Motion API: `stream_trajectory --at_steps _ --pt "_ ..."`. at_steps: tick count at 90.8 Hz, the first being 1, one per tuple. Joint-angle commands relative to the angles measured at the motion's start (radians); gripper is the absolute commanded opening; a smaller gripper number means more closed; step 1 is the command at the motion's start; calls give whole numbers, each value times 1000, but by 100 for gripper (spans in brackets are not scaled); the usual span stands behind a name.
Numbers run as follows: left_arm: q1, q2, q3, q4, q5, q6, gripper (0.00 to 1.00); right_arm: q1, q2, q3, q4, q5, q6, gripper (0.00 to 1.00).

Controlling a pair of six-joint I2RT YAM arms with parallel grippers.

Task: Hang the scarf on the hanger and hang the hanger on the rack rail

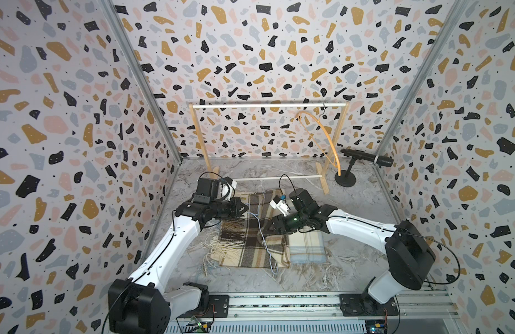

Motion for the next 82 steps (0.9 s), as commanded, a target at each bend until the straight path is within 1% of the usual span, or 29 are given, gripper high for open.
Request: stream_trajectory --at_steps 1,15,26,31,39,49,74,82 --pt "-4 -7 -10 22 -4 -6 0 -4 -22 -8 -31 48 -17 53" --pt "-5 -9 -7 22 12 -8 0 -45 0 -3 -96 190 8 52" --pt "-5 -16 -5 22 20 -6 0 -82 14 -13 -77 249 14 50" --pt "-5 -15 -3 25 30 -6 0 -85 36 -4 -56 246 16 48" --pt "-5 -11 -3 37 44 -12 0 -81 86 11 26 180 48 43" --pt "-4 -6 -1 60 61 -25 0 -66 144 36 113 153 79 40" --pt "-6 19 25 85 75 -41 0 11 279 156 175 116 89 39" --pt "-6 26 33 85 79 -43 0 17 295 168 173 106 88 39"
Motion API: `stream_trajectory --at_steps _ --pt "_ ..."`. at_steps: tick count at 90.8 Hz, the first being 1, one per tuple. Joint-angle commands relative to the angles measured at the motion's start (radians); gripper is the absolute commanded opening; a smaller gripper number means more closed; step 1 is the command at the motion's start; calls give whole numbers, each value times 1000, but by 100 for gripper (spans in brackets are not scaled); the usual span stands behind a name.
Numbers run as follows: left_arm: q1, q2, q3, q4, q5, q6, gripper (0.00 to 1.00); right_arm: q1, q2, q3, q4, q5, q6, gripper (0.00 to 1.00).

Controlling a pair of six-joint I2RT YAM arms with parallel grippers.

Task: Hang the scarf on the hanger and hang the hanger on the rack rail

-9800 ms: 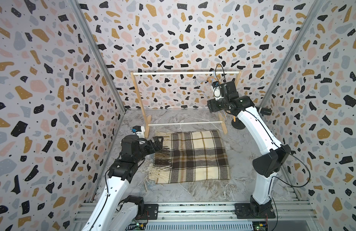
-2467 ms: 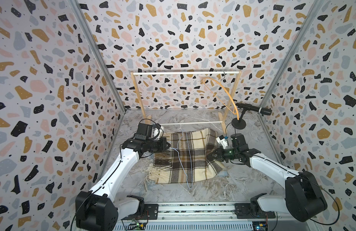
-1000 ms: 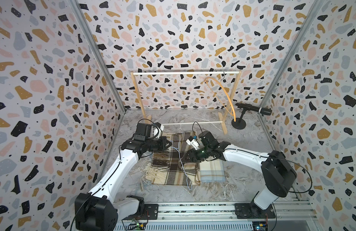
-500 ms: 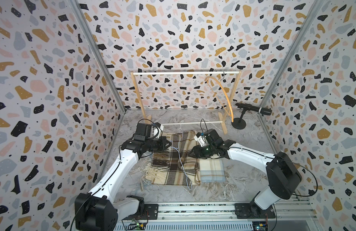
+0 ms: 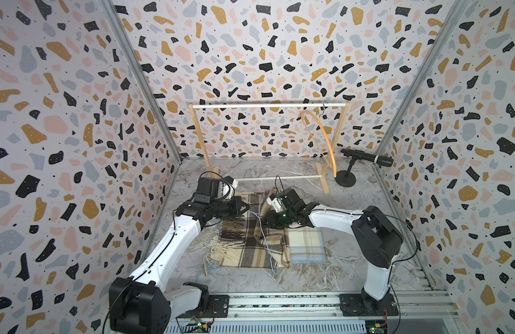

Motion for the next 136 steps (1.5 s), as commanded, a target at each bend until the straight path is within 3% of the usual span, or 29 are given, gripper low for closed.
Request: stream_trajectory --at_steps 1,27,48,59,85,110,136 --pt "-6 10 33 50 33 -15 0 15 -5 36 27 -30 4 39" --pt "-6 3 35 31 2 -3 0 -20 -171 -24 -170 63 -135 46" --pt "-6 1 34 20 -11 3 0 -40 -318 -139 -127 39 -125 52" --pt "-6 3 34 19 -14 3 0 -24 -308 -163 -41 -38 -90 53" --pt "-6 5 37 15 -17 5 0 36 -194 -77 25 -53 -66 54" --pt "-6 5 37 13 -20 2 0 51 -118 -48 101 -64 18 38" --pt "-6 5 45 12 -21 -3 0 51 -142 -59 59 -12 35 0"
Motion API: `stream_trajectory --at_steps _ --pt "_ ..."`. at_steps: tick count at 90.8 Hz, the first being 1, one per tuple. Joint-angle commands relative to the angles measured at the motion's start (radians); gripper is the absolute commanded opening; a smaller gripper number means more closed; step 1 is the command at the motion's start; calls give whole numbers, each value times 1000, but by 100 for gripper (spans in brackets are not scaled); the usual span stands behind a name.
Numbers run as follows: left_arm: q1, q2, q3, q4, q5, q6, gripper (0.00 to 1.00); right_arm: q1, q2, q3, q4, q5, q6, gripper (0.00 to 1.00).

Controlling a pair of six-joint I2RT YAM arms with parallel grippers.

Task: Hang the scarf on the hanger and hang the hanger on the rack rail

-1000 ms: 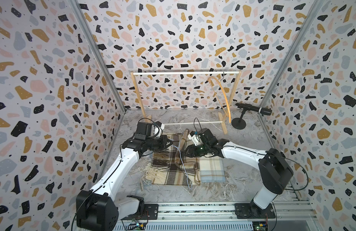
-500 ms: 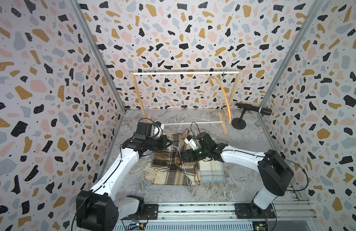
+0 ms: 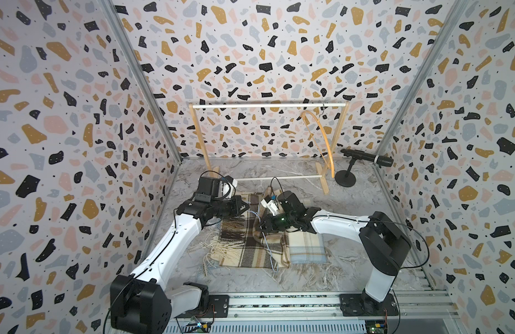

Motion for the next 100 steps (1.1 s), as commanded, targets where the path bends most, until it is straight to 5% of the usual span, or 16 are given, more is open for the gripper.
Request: stream_trajectory --at_steps 1,16,36,53,80,100 --pt "-5 -3 38 17 14 -1 0 2 -44 19 -28 39 13 0" --pt "-5 -18 73 -21 -5 15 9 -8 -89 -15 -26 60 14 0" --pt "-2 -121 104 -109 -117 47 55 -37 -136 -58 -27 81 15 0" --pt "5 -259 93 -195 -261 52 77 -45 -160 -78 -28 95 9 0" --pt "11 -500 -6 -264 -421 -4 94 -60 -163 -96 -15 92 13 0" --pt "12 -563 -116 -250 -387 -73 92 -66 -181 -109 -7 98 2 0"
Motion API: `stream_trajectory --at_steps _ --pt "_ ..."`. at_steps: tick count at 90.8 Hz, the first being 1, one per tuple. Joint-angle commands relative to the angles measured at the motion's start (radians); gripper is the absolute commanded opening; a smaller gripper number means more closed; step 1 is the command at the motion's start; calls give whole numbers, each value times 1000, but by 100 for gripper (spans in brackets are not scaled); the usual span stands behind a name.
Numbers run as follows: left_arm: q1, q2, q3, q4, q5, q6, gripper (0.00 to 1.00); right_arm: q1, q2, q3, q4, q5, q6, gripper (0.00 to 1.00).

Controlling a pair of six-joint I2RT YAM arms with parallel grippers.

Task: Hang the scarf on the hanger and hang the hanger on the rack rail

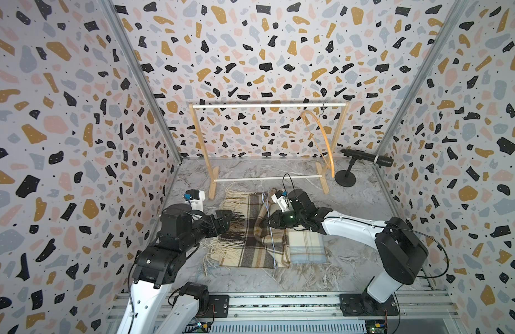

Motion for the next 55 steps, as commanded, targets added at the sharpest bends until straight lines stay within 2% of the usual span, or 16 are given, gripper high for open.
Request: stream_trajectory --at_steps 1,17,36,43,55 --pt "7 1 -66 16 8 -54 91 -9 -49 -13 -6 16 -6 0" --pt "7 40 -192 150 101 -129 84 -11 -56 -37 39 13 23 0" --pt "5 238 -269 342 278 -166 73 -11 -76 -81 80 10 43 0" --pt "-2 321 -270 391 337 -161 71 -11 -82 -96 89 13 44 0" --pt "-51 414 -266 473 357 -161 74 -10 -84 -115 111 10 56 0"
